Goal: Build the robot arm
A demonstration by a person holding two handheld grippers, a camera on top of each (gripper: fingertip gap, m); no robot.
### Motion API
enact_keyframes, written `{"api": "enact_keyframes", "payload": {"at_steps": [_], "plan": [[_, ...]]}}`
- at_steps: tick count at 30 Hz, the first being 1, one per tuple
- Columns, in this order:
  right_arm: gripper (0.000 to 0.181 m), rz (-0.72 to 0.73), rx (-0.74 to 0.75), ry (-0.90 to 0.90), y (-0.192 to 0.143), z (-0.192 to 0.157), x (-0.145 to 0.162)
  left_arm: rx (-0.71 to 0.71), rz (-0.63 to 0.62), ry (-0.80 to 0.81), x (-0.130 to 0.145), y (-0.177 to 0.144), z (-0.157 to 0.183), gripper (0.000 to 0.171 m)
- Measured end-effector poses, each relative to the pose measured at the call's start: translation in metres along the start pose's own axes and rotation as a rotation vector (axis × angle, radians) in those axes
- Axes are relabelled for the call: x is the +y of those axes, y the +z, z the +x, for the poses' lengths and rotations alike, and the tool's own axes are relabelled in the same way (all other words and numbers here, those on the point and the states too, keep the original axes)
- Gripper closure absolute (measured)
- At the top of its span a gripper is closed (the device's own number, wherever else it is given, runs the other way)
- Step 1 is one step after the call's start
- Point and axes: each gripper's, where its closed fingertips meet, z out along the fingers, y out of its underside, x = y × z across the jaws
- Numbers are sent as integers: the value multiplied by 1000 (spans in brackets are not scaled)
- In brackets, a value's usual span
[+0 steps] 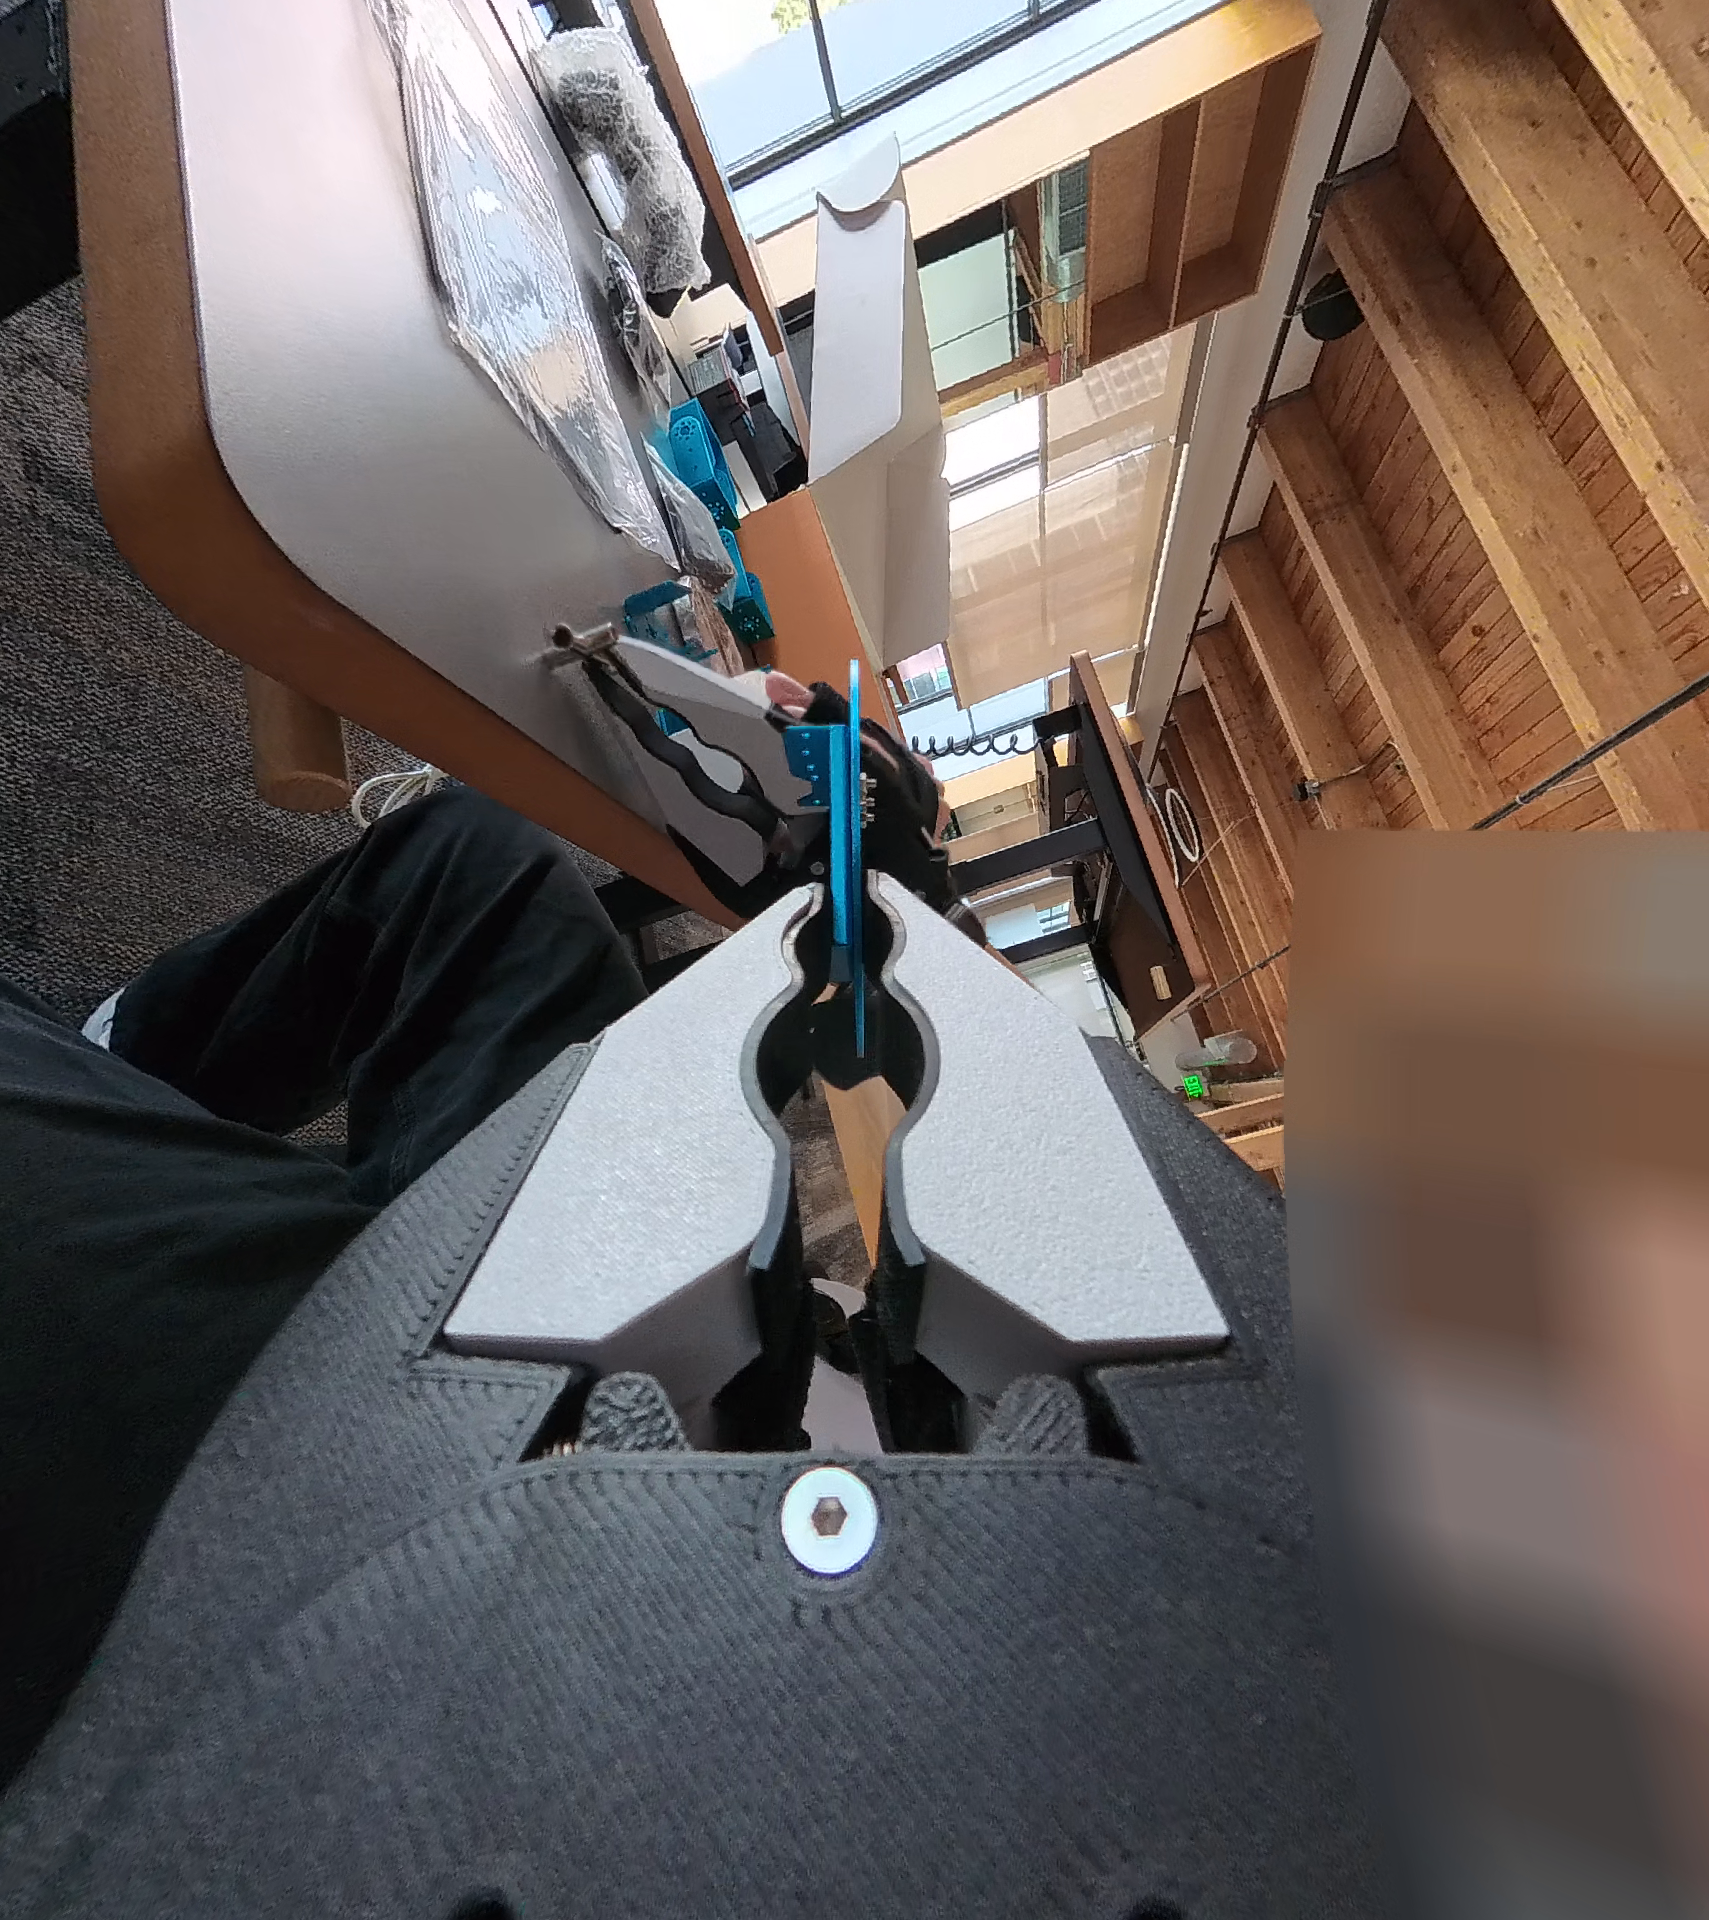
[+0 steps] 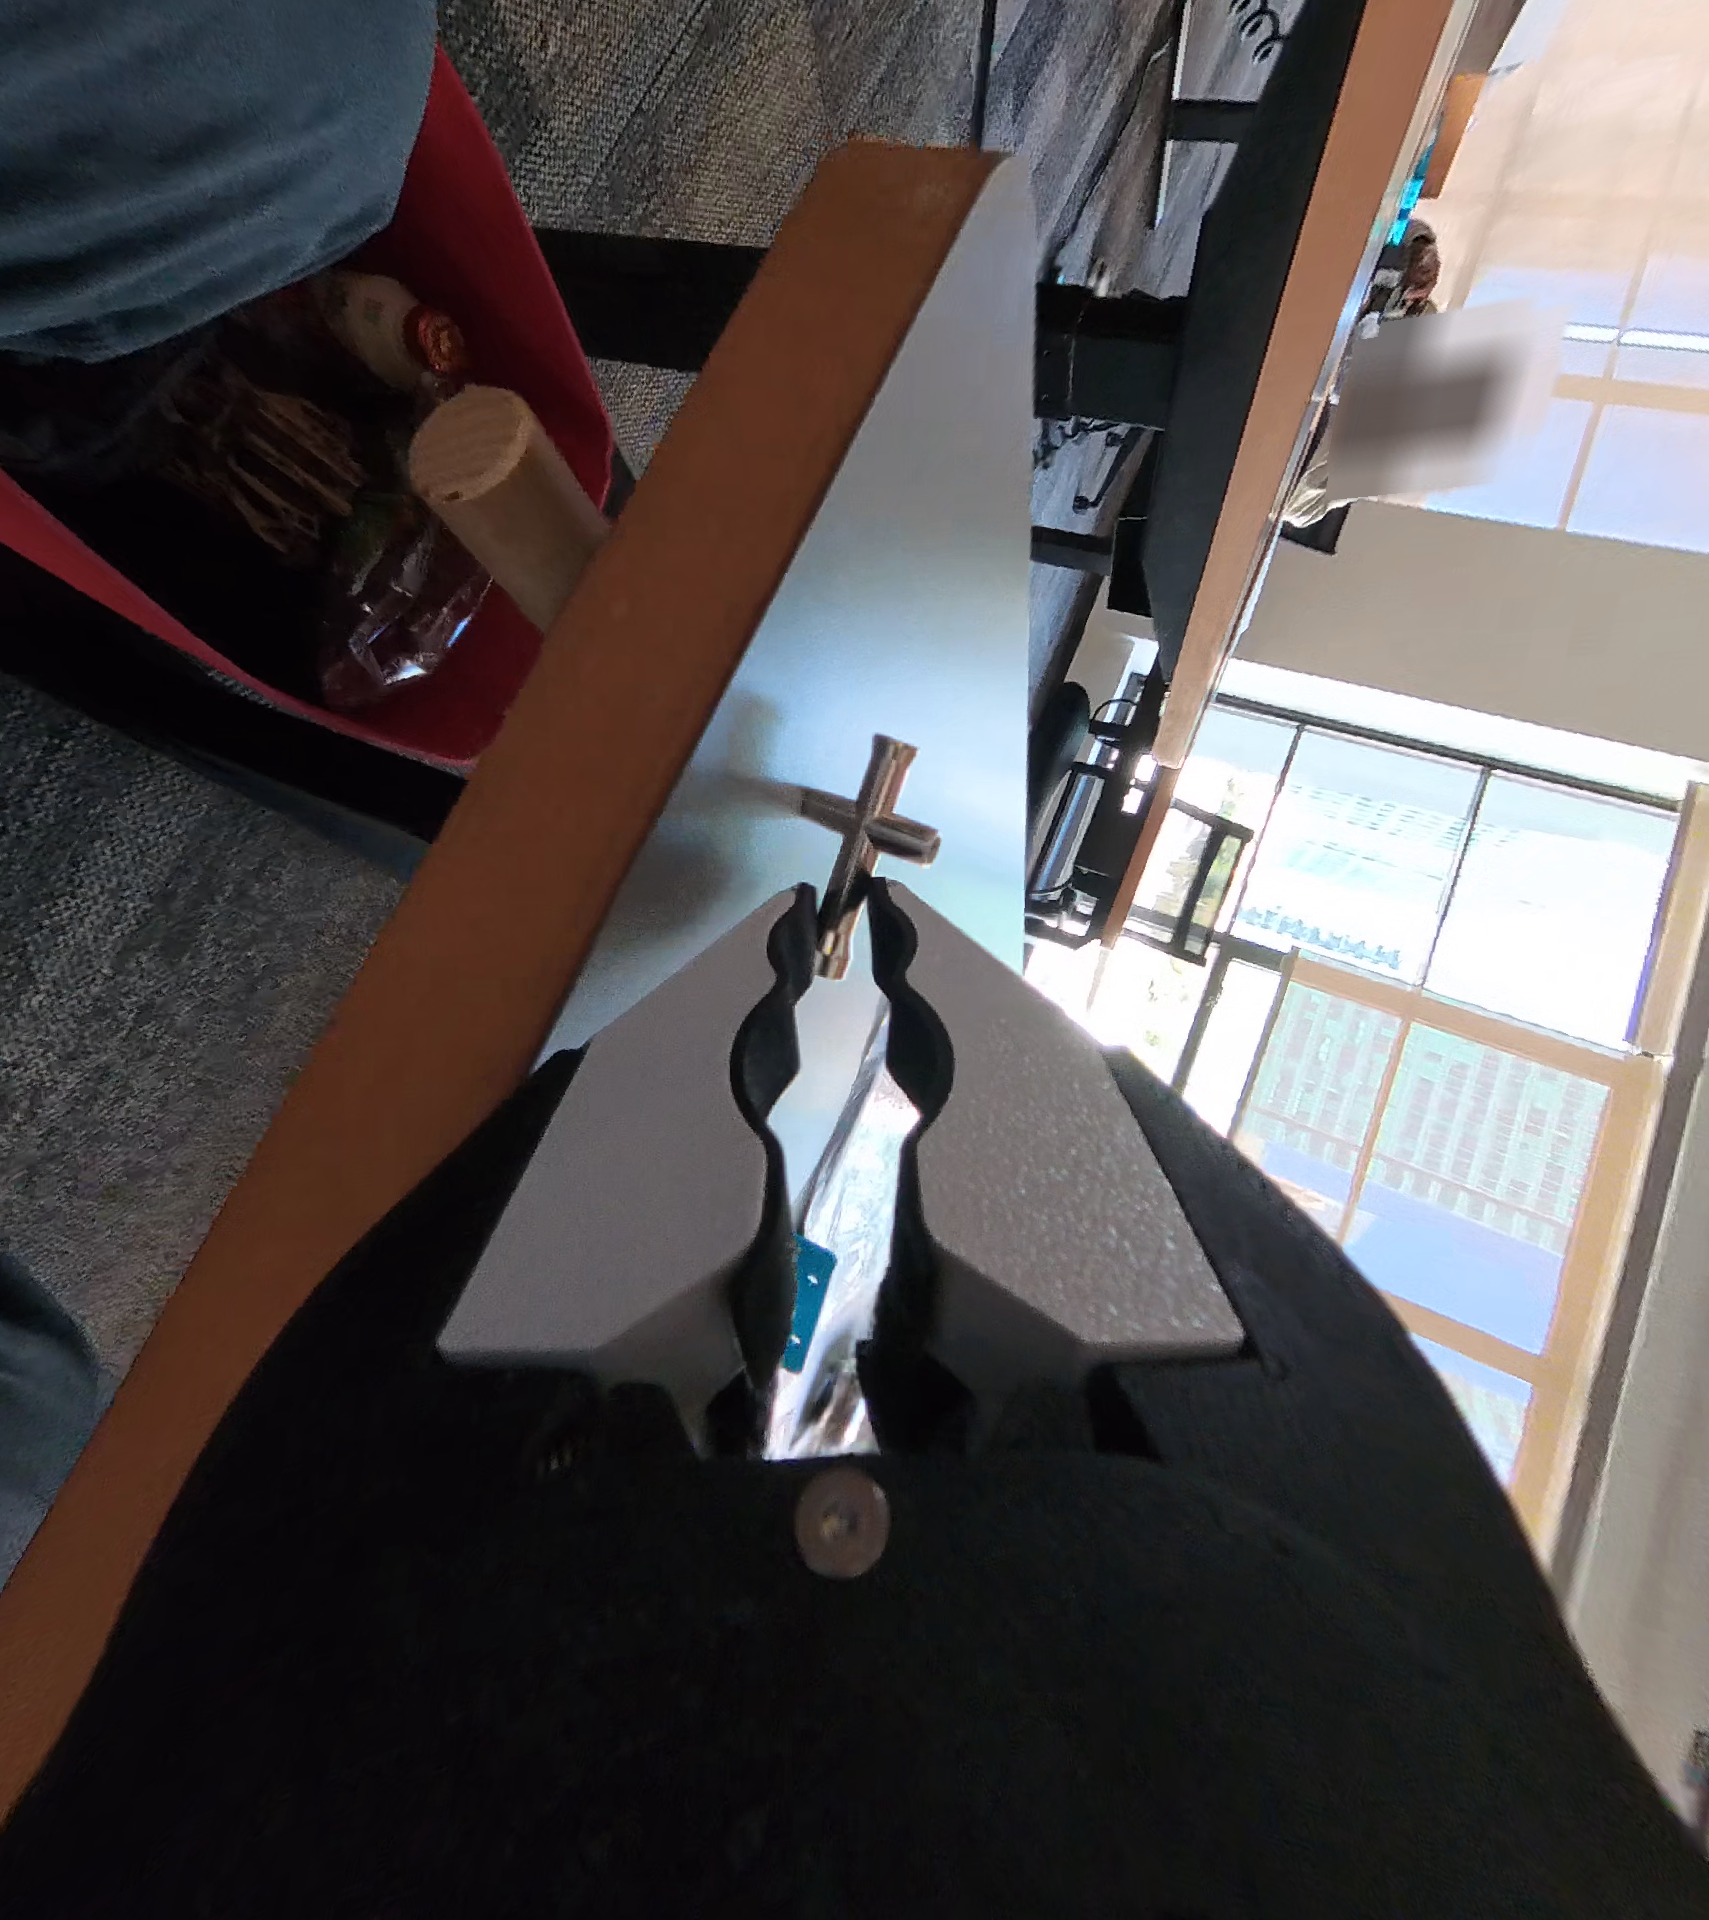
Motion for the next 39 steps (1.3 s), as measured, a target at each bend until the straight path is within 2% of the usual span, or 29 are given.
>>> {"api": "enact_keyframes", "payload": {"at_steps": [3,15,23,26,28,30,32,35,39], "plan": [[172,-15,25,-54,-2,-2,2,4,-4,-1,1,1,1,169],[175,43,-12,62,-11,-2,2,12,-8,4,3,3,4,169],[175,-36,82,107,-32,2,25,26,-17,4,3,7,5,169],[175,-98,154,144,-50,24,56,28,-25,10,3,9,8,169],[176,-182,200,188,-61,41,103,32,-32,17,4,11,11,169],[175,-301,178,222,-68,36,160,41,-36,25,4,13,16,169],[176,-405,113,227,-70,14,201,52,-39,34,5,15,20,169],[175,-472,27,155,-70,-20,224,61,-44,40,6,19,23,169],[175,-496,-46,88,-71,-45,228,50,-53,45,8,22,23,169]]}}
